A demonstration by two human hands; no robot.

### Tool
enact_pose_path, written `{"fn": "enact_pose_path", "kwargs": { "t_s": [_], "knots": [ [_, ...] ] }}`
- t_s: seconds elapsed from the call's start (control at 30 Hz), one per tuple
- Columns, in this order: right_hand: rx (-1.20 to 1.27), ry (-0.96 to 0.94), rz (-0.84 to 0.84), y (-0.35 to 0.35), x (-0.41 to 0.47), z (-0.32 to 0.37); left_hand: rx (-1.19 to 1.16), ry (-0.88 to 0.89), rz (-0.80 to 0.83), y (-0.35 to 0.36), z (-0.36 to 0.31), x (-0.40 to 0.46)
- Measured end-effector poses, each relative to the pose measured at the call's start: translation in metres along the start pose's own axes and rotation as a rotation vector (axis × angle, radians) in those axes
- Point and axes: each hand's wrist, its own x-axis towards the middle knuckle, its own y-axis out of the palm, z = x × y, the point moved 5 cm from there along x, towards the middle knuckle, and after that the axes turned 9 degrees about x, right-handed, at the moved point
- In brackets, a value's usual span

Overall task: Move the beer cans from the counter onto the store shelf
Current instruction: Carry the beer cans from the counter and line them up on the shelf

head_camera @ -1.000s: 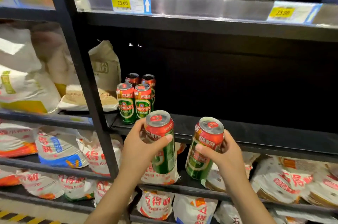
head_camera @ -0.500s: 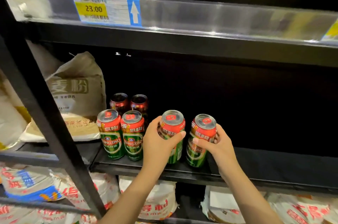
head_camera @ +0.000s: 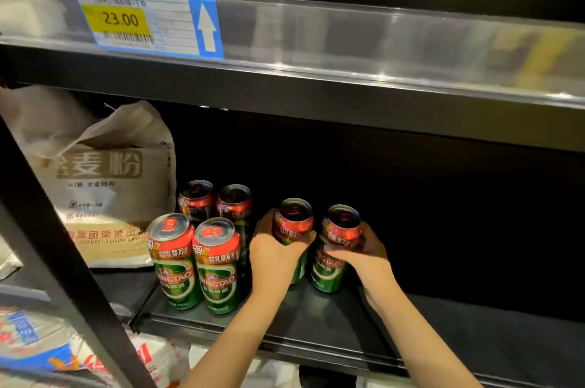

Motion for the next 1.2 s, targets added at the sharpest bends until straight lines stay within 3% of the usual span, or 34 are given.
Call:
{"fn": "enact_pose_path", "kwargs": {
  "t_s": [0.37, 0.63, 0.77, 0.83, 0.97, 1.07, 1.2],
  "knots": [
    [-0.071, -0.019, 0.123, 0.005, 0.021, -0.003, 0.024, 0.046, -0.078, 0.007, 0.011, 0.017],
    [-0.245, -0.01, 0.331, 0.013, 0.027, 0.009, -0.009, 0.028, 0.036, 0.009, 0.004, 0.016],
    [-0.347, 0.02, 0.232, 0.008, 0.022, 0.022, 0.194, 0.264, -0.077, -0.017, -0.044, 0.007],
    [-0.535, -0.051, 0.18, 0.002, 0.025, 0.04, 0.393, 0.376, 0.021, -0.025, -0.074, 0.009],
    [-0.879, -0.081, 0.201, 0.016, 0.029, 0.06, 0.99, 0.487, 0.497, -0.023, -0.09, 0.038],
    [-1.014, -0.093, 0.17, 0.03, 0.029, 0.063, 0.973, 0.456, 0.692, -0.02, -0.077, 0.057],
    [-0.996, -0.116, 0.124, 0.029, 0.032, 0.063, 0.893, 0.48, 0.721, -0.018, -0.068, 0.067]
  ]
}}
